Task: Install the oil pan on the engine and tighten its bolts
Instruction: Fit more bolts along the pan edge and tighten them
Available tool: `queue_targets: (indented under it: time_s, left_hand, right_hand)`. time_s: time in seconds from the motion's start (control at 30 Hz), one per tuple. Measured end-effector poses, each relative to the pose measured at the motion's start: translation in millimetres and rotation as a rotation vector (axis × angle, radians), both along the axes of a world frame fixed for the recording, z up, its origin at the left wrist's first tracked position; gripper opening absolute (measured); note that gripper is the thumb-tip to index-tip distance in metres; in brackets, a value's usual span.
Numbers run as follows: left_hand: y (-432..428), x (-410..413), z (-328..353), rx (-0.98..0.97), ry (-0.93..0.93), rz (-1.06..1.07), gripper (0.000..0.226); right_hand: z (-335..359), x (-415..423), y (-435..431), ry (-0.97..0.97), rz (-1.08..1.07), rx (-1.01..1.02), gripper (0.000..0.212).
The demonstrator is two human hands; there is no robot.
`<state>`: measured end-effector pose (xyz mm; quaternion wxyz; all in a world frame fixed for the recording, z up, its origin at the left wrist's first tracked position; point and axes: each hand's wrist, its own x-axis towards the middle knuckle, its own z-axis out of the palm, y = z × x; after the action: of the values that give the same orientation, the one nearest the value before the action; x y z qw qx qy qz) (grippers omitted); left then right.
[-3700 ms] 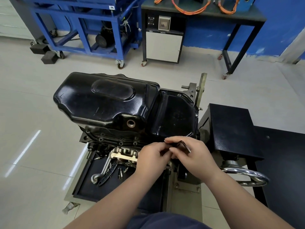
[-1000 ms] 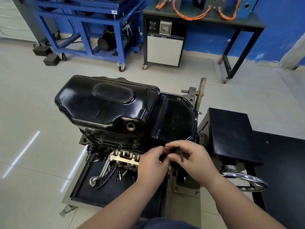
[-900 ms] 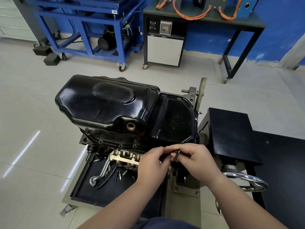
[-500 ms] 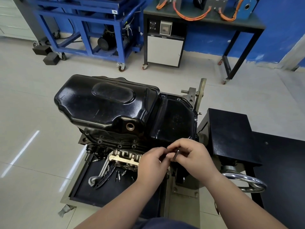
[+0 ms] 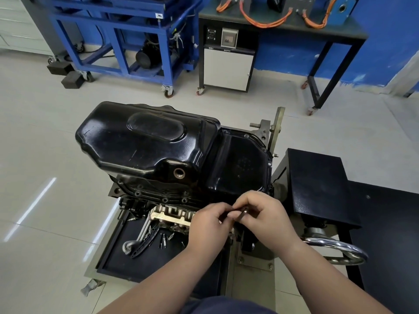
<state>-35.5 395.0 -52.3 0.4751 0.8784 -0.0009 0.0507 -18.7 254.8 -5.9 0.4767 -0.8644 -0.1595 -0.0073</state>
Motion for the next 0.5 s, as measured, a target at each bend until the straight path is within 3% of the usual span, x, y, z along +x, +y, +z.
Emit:
queue_targets:
  time_s: [0.13,0.33,0.43,0.5]
  left_hand:
    - [1.1,0.1,0.2,-0.016,0.002,-0.014,0.014]
    - [0.2,-1.6,-2.9,-0.011,0.031,-0.012,0.015]
    - [-0.5,-1.3,-2.5,0.001,0.042,-0.009,0.011]
    - [-0.3,-1.1,-2.4,0.016,0.039,-0.015,0.011]
  right_hand:
    - [1.9,-4.3,-4.5,0.068,0.087,0.035,0.041]
    - [-1.2,-3.4,-1.2,0.020,-0.060,0.007,0.008]
    - [-4.7,-1.9,-0.8,-0.027,-0.106,-0.067,0.026]
    - [-3.4,-0.8,-0.9,-0.023,-0.079,-0.053,0.021]
